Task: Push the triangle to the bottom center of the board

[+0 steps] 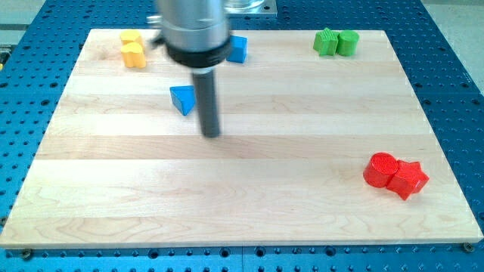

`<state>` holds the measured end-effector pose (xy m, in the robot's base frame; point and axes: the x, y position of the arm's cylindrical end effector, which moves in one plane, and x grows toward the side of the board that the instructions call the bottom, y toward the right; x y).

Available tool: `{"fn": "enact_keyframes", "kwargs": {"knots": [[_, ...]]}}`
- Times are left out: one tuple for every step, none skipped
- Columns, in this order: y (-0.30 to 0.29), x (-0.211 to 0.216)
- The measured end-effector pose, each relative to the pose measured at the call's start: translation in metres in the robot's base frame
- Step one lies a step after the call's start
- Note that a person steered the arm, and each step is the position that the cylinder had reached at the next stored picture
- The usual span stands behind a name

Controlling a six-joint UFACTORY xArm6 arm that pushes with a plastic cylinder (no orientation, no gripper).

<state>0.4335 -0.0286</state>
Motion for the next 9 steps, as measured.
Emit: {"fn": "enact_keyframes", "kwargs": {"knots": [[-0.035,-0.073],[-0.09,-0.076],[-0.07,-0.031],[-0.017,0.029],[-0.006,0.008],[0.06,0.023],[0.048,0.057],[0.032,0.023],[-0.017,0.055]]}}
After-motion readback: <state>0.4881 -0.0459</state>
